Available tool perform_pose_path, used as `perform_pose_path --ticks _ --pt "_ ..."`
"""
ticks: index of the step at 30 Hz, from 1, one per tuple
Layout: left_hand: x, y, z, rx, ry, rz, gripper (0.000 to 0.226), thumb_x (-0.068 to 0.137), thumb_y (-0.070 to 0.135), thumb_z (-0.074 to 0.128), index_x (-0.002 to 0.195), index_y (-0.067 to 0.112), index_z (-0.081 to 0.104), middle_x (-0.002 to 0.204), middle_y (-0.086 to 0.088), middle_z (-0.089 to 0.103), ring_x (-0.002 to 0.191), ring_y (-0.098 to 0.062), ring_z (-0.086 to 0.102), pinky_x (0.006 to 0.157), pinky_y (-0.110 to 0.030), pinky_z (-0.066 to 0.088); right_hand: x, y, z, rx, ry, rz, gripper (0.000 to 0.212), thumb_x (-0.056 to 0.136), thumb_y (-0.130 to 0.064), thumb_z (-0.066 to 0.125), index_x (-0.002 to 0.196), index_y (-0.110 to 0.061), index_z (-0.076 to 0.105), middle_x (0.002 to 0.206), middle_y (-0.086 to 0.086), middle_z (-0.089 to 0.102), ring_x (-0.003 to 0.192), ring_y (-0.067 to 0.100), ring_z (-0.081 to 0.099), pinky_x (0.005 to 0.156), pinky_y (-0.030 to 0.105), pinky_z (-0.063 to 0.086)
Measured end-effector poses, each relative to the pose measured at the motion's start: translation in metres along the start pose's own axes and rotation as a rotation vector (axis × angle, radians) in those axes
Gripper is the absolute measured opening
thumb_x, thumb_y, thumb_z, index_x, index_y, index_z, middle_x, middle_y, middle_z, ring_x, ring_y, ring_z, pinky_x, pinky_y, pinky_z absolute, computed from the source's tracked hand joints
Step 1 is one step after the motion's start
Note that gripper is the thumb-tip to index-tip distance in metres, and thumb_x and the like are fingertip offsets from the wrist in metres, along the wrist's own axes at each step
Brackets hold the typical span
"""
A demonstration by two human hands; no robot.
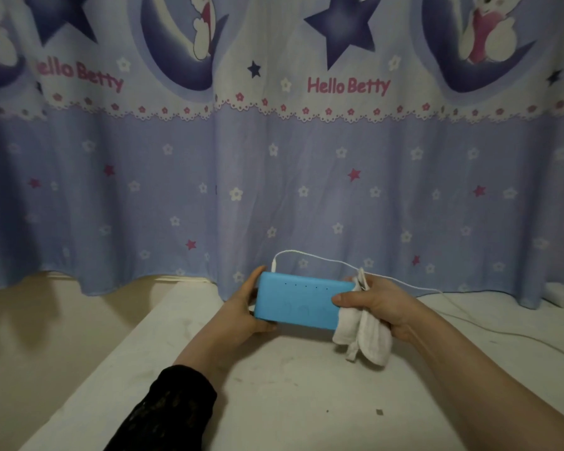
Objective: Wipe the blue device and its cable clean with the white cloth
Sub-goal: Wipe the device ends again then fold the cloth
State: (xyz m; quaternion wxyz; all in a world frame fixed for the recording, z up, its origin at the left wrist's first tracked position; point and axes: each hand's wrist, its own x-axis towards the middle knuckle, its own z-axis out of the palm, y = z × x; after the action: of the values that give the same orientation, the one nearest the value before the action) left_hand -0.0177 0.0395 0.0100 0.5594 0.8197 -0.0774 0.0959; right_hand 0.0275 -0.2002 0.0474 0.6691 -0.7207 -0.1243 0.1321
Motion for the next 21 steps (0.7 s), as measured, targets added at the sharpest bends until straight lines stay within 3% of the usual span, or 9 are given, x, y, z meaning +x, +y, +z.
perform_pose_path --ticks 3,6,8,11,13,15,18,20,21 --pt "-0.001 0.0 0.001 -0.04 0.008 -0.019 0.072 0.069 -0.003 0.074 0.131 0.022 0.048 0.115 0.002 0.067 0.093 0.0 0.065 0.072 -0.013 0.055 -0.001 0.0 0.0 -0.013 -0.013 -0.141 0.042 0.066 0.007 0.076 0.102 -0.005 0.059 0.09 0.013 0.069 0.076 0.022 0.068 0.071 0.033 0.058" --pt "-0.002 0.001 0.002 -0.184 -0.028 -0.093 0.057 0.064 -0.013 0.069 0.118 0.003 0.059 0.094 -0.003 0.073 0.08 -0.011 0.07 0.072 -0.022 0.059 -0.001 0.001 0.001 -0.081 0.001 -0.276 0.051 0.061 0.011 0.078 0.1 -0.014 0.057 0.09 0.003 0.066 0.075 0.01 0.066 0.069 0.024 0.057" --pt "-0.002 0.005 0.003 -0.336 -0.042 -0.167 0.048 0.071 -0.026 0.052 0.114 -0.005 0.058 0.09 -0.011 0.072 0.075 -0.019 0.072 0.066 -0.026 0.061 -0.001 0.001 0.001 -0.124 -0.007 -0.369 0.055 0.062 0.017 0.074 0.102 -0.016 0.056 0.095 0.0 0.064 0.078 0.002 0.064 0.071 0.019 0.055" --pt "-0.001 0.012 0.002 -0.636 -0.068 -0.289 0.061 0.067 -0.029 0.018 0.107 -0.005 0.057 0.089 -0.02 0.071 0.072 -0.035 0.071 0.063 -0.039 0.062 -0.001 0.003 0.001 -0.255 -0.027 -0.494 0.062 0.06 0.02 0.073 0.102 -0.02 0.054 0.097 -0.006 0.061 0.08 -0.006 0.061 0.071 0.011 0.05" --pt "-0.004 0.018 -0.001 -0.741 -0.083 -0.37 0.063 0.053 -0.018 0.022 0.1 -0.001 0.059 0.077 -0.022 0.073 0.063 -0.04 0.07 0.058 -0.043 0.059 -0.001 0.005 0.003 -0.316 -0.018 -0.532 0.063 0.056 0.015 0.075 0.1 -0.025 0.054 0.094 -0.011 0.062 0.078 -0.004 0.06 0.069 0.013 0.05" --pt "-0.005 0.02 -0.005 -0.846 -0.069 -0.413 0.055 0.054 -0.004 0.031 0.101 -0.001 0.06 0.079 -0.025 0.072 0.063 -0.042 0.07 0.057 -0.047 0.058 0.001 0.008 0.003 -0.345 0.005 -0.566 0.061 0.054 0.006 0.07 0.1 -0.03 0.055 0.099 -0.01 0.063 0.081 0.004 0.06 0.072 0.022 0.051" --pt "-0.001 0.02 -0.005 -0.954 0.004 -0.427 0.039 0.087 0.022 0.04 0.114 -0.002 0.055 0.098 -0.023 0.066 0.075 -0.041 0.069 0.061 -0.051 0.058 0.003 0.013 0.003 -0.37 0.018 -0.599 0.062 0.056 0.006 0.065 0.099 -0.038 0.055 0.107 -0.003 0.061 0.086 0.009 0.059 0.075 0.029 0.051" --pt "0.002 0.017 -0.002 -0.944 0.027 -0.441 0.049 0.092 0.043 0.042 0.113 0.001 0.057 0.104 -0.022 0.064 0.082 -0.038 0.067 0.061 -0.048 0.058 0.003 0.012 0.004 -0.459 0.053 -0.663 0.063 0.059 0.005 0.068 0.098 -0.041 0.054 0.11 -0.008 0.057 0.093 -0.002 0.056 0.082 0.02 0.048" --pt "0.003 0.016 -0.001 -0.914 0.027 -0.452 0.048 0.091 0.044 0.046 0.11 0.002 0.059 0.101 -0.022 0.067 0.079 -0.035 0.069 0.06 -0.046 0.059 0.002 0.011 0.006 -0.532 0.074 -0.697 0.062 0.06 0.005 0.069 0.098 -0.041 0.052 0.111 -0.012 0.053 0.098 -0.009 0.053 0.086 0.011 0.042"
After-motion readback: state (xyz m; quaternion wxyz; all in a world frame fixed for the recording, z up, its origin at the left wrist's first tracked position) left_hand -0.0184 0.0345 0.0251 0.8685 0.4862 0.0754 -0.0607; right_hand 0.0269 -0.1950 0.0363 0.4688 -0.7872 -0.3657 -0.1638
